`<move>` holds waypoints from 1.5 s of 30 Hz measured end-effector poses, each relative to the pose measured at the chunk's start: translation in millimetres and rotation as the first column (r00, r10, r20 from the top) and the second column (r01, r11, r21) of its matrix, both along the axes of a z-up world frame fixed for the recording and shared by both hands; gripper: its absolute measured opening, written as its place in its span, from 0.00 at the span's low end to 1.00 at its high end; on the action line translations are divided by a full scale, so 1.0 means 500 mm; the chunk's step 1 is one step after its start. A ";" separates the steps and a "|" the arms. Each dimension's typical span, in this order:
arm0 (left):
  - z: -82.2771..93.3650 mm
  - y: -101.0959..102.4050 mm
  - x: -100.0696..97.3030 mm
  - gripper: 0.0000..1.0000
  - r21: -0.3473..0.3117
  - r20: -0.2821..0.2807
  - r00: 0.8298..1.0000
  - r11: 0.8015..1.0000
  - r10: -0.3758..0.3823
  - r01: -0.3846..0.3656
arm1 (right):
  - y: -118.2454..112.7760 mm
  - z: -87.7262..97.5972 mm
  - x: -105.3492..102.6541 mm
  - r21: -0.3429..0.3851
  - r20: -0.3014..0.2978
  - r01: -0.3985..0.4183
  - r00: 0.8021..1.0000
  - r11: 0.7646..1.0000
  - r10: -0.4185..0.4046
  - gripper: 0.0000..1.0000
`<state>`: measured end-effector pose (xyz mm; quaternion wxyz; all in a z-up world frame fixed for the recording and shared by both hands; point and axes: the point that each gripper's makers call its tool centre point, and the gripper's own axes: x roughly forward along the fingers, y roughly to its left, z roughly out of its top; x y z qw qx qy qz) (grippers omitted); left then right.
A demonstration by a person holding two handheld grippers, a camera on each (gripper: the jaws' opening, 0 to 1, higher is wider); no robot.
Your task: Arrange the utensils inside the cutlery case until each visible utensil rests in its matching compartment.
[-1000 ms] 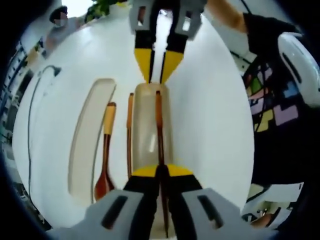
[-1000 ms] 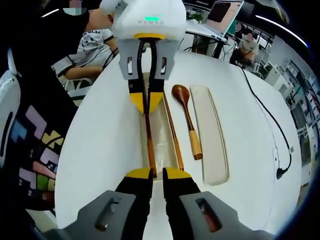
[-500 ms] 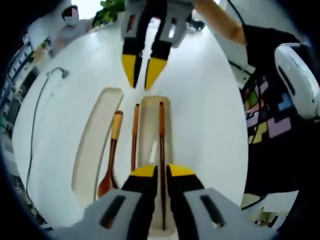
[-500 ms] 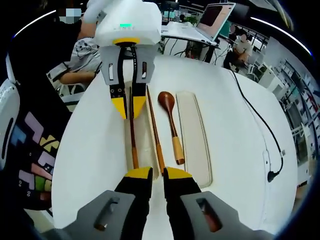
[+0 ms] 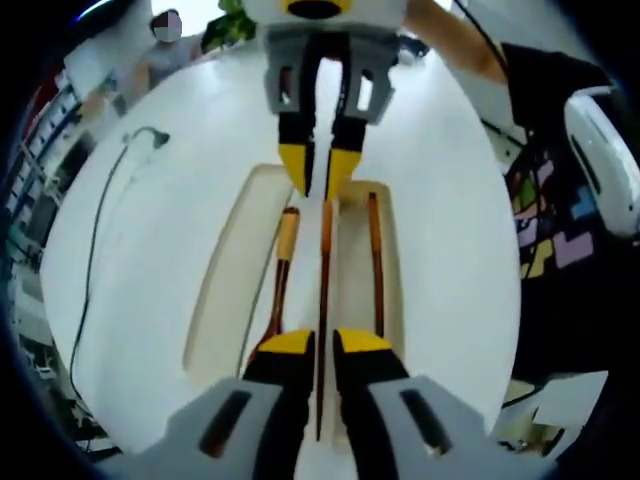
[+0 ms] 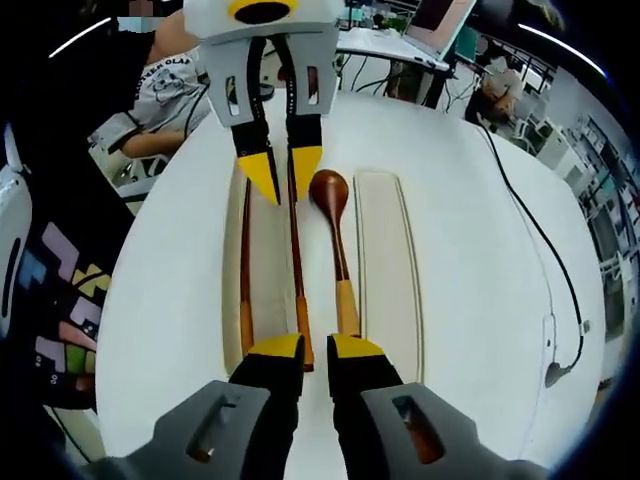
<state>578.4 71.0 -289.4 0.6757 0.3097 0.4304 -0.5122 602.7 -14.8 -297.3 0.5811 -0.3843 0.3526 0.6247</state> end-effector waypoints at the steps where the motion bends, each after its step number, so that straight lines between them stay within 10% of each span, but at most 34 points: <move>1: -0.003 0.001 -0.002 0.07 0.003 -0.006 1.000 1.000 -0.004 0.004 | 0.001 -0.004 0.001 -0.005 -0.005 -0.003 1.000 1.000 0.003 0.08; 45: -0.071 0.023 0.003 0.06 0.053 -0.089 0.994 0.996 -0.067 0.072 | 0.025 -0.037 -0.002 -0.111 -0.104 -0.089 0.992 0.990 0.077 0.11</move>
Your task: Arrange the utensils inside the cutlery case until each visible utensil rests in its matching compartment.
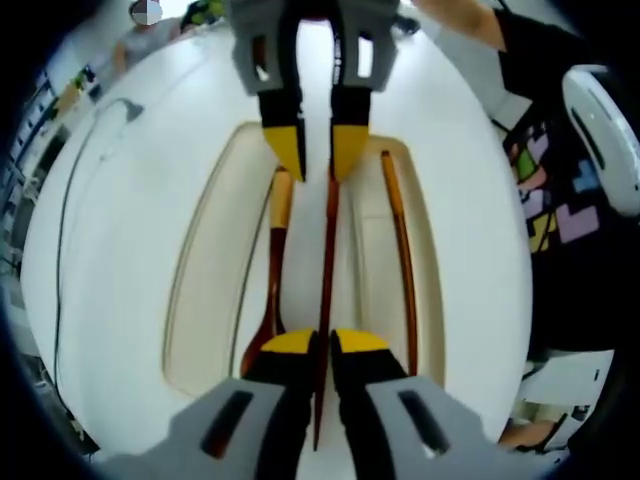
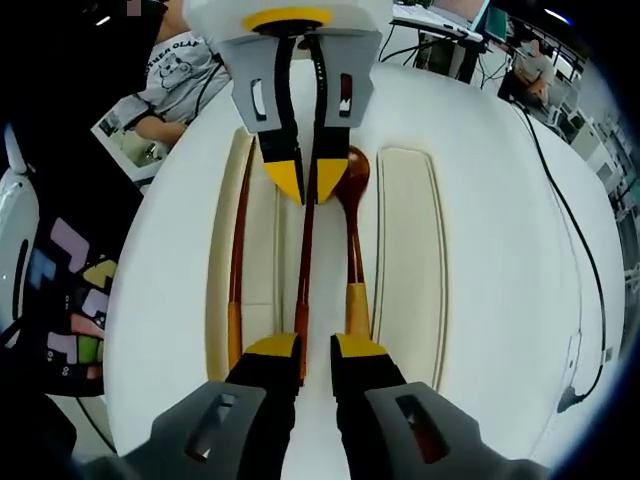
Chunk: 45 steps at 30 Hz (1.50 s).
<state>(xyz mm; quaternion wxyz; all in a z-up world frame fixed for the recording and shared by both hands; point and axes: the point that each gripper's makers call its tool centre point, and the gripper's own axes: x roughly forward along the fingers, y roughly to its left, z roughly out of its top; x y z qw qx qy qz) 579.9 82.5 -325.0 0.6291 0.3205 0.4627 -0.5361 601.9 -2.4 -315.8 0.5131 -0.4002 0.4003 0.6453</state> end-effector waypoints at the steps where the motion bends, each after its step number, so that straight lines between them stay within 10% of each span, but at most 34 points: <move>1: 0.000 0.000 0.000 0.05 0.001 0.000 1.000 1.000 0.001 -0.001 | 0.001 -0.001 -0.004 -0.002 -0.005 0.000 1.000 1.000 0.000 0.11; 18: 0.000 -0.001 0.004 0.04 0.042 0.034 0.999 0.999 -0.009 0.008 | -0.001 -0.021 -0.017 -0.037 -0.017 0.027 0.999 0.999 -0.027 0.08; 27: 0.001 0.000 0.009 0.04 0.015 0.044 0.997 0.998 0.056 -0.057 | 0.001 -0.017 -0.004 -0.011 0.108 0.001 0.994 1.000 0.000 0.05; 45: 0.016 -0.006 0.011 0.04 0.002 0.073 0.994 0.997 0.076 -0.076 | -0.009 -0.009 0.010 0.030 0.132 0.038 0.990 0.999 -0.042 0.04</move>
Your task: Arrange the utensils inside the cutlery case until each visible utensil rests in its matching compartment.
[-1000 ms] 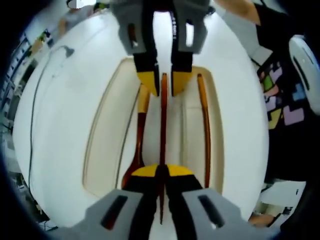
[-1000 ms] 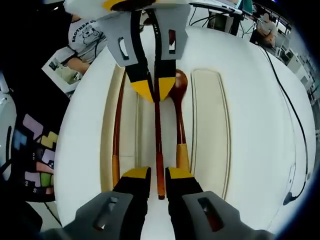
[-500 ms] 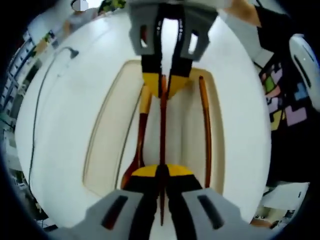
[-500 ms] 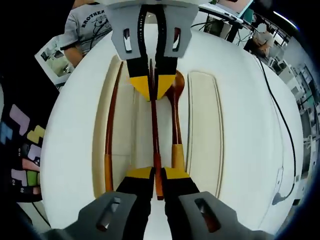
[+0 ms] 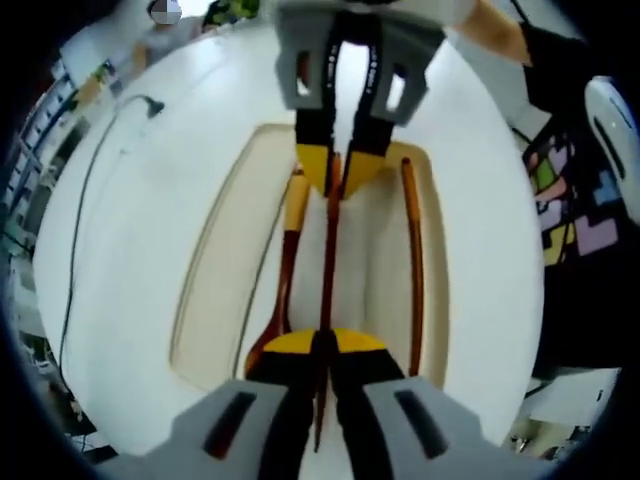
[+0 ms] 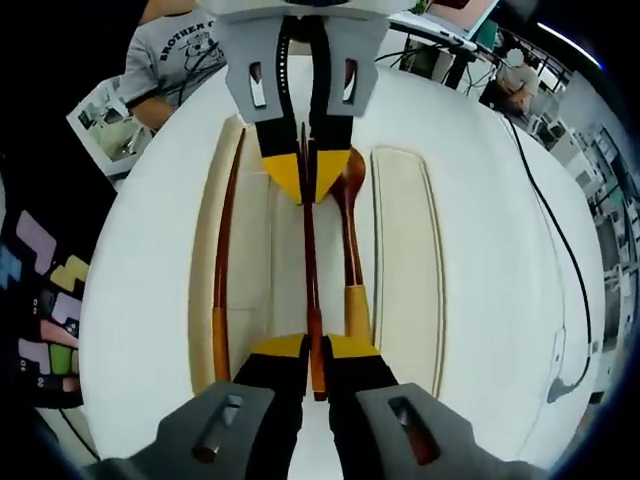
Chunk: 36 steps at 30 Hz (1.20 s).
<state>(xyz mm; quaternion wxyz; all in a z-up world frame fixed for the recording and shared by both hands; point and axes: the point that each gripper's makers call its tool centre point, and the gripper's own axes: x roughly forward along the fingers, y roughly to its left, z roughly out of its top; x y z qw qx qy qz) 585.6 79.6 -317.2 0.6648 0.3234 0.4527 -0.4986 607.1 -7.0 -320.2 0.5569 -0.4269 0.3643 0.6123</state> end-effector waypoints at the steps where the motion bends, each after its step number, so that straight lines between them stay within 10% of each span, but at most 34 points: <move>1: 0.009 -0.001 0.000 0.04 -0.002 0.012 1.000 1.000 -0.006 0.006 | -0.002 0.008 0.002 0.002 0.010 -0.003 1.000 1.000 0.003 0.04; 17: 0.088 -0.011 -0.033 0.04 -0.027 0.064 0.997 0.999 -0.032 0.033 | -0.006 0.099 -0.034 0.096 0.084 -0.018 0.996 0.995 0.010 0.04; 36: 0.060 -0.029 -0.093 0.04 -0.042 0.003 0.999 0.998 -0.046 0.046 | -0.020 0.068 -0.105 0.104 0.012 -0.016 1.000 0.994 0.015 0.04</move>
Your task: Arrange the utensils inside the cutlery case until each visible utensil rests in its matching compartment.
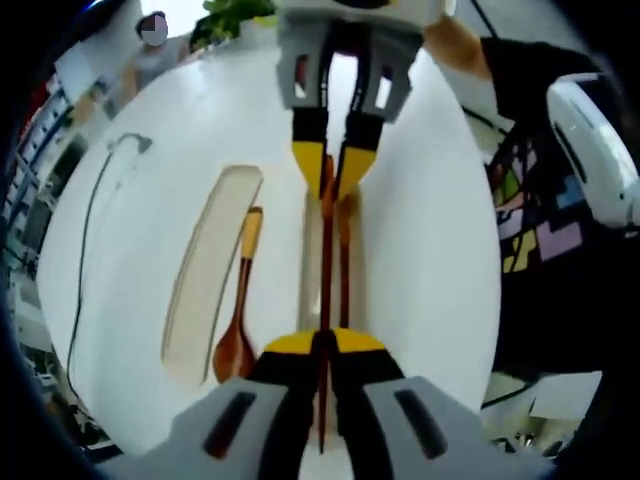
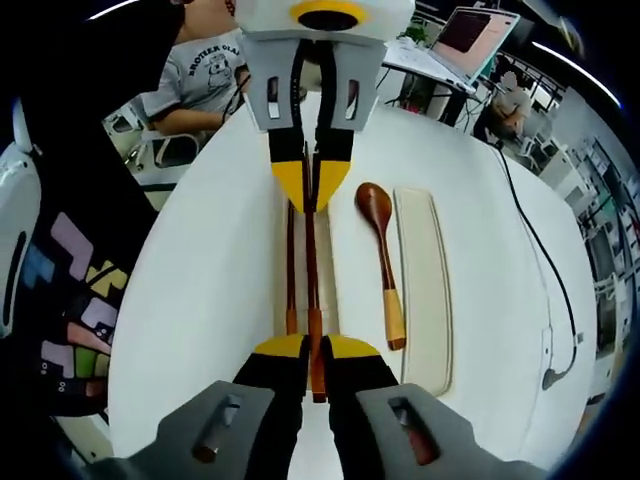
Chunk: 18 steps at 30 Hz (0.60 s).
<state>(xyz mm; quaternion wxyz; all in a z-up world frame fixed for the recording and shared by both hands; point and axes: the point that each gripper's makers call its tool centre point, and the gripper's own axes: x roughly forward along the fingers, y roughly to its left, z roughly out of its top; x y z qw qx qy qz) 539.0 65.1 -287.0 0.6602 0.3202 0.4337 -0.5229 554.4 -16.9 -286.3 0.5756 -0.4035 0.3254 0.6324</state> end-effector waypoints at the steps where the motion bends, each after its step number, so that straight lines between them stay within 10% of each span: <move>1: -0.003 0.001 -0.002 0.04 0.001 -0.004 1.000 1.000 -0.001 0.001 | 0.001 -0.003 -0.002 -0.002 -0.004 0.000 1.000 1.000 0.000 0.04; 18: -0.031 0.008 -0.007 0.04 -0.012 -0.018 1.000 1.000 -0.003 0.002 | 0.007 -0.032 -0.008 -0.032 -0.050 0.013 0.999 0.999 -0.015 0.05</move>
